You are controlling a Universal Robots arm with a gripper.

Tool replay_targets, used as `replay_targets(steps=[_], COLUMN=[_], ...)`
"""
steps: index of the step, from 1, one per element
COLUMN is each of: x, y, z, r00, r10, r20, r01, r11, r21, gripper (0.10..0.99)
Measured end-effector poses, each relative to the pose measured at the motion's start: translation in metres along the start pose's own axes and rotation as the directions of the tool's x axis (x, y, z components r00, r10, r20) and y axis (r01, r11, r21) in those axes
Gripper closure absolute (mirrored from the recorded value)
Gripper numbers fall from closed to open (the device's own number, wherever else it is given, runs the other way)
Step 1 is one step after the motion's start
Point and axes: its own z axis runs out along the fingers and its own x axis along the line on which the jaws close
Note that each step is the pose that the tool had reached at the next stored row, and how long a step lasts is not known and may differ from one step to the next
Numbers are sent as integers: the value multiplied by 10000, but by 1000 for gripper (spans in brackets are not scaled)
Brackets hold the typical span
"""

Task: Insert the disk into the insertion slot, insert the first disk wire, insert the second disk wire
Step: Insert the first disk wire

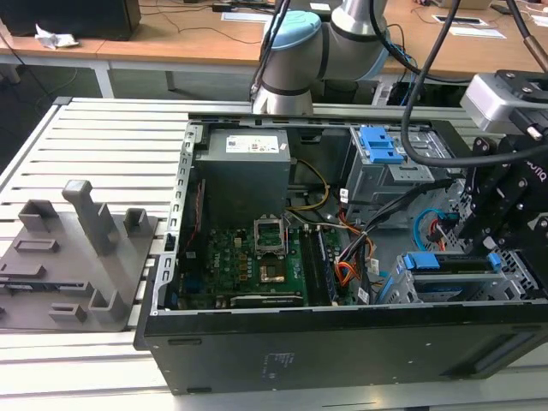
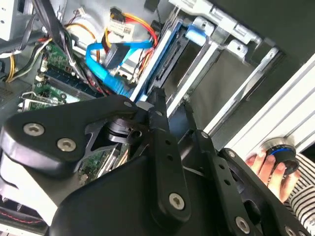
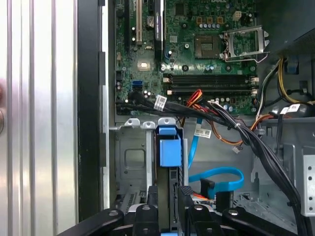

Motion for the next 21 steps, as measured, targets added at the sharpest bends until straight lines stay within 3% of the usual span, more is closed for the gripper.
replay_targets(steps=[2, 4, 5, 9, 13, 16, 18, 21], x=[-8, -32, -91, -236, -509, -547, -554, -553], y=[-91, -234, -262, -268, -270, -258, -204, -115], z=[3, 10, 18, 27, 43, 65, 84, 96], r00=[10000, 10000, 10000, 10000, 10000, 10000, 10000, 9999], r10=[1, -1, 0, 0, 1, 1, 2, 6], r20=[-1, 1, 0, 0, -1, 0, -25, -156], r01=[-1, 1, 0, 0, -1, -1, -2, -7], r11=[10000, 10000, 10000, 10000, 10000, 10000, 10000, 10000], r21=[-10, -28, -31, -31, -31, -31, -31, -27], gripper=[784, 784, 784, 784, 784, 784, 784, 784])
